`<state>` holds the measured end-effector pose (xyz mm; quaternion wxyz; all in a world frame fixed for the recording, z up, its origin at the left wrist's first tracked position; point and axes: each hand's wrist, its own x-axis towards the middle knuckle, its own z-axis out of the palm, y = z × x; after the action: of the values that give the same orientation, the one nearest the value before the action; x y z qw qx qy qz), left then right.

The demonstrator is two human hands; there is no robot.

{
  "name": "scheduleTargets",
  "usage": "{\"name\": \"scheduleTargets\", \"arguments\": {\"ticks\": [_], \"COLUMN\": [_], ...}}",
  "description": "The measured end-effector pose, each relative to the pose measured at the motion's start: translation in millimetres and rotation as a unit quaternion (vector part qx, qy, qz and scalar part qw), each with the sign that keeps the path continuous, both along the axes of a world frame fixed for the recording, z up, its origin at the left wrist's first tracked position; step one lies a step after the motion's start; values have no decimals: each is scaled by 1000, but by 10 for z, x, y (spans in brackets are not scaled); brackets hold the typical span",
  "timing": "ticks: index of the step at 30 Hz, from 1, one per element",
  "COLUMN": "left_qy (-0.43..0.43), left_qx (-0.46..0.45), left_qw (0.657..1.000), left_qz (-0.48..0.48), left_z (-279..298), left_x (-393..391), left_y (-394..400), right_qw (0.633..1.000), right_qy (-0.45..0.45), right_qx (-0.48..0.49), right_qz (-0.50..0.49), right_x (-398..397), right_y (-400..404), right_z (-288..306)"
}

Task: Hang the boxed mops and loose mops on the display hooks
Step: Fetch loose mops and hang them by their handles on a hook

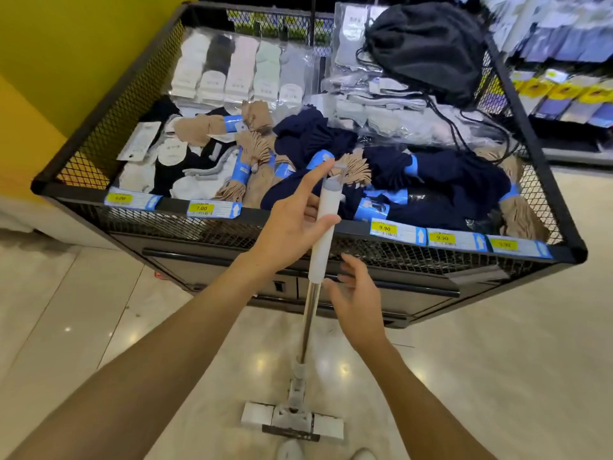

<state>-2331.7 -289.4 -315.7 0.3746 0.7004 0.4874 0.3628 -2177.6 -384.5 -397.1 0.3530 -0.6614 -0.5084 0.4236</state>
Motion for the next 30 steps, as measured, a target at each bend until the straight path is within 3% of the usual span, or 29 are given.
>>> {"name": "scheduleTargets", "arguments": {"ticks": [5,12,18,30], "left_qy": [-17,-62,-70,-73], "left_qx": [18,39,53,95], "left_qw": [1000,997,996,991], "left_qz": [-12,8,29,67], "left_z": [-11,-42,-28,290], "left_x": [-90,-201,-349,-320], "left_y": [-127,-355,-600,-916], "right_qw": [993,984,985,987], "right_qy": [58,21,23,32], "right_qx": [85,165,169,158], "right_qz": [-55,-66,-5,5], "right_x": [-311,-606,-737,-701], "right_y": [-34,-166,-372,-594], "right_z": [-82,-226,-134,186]}}
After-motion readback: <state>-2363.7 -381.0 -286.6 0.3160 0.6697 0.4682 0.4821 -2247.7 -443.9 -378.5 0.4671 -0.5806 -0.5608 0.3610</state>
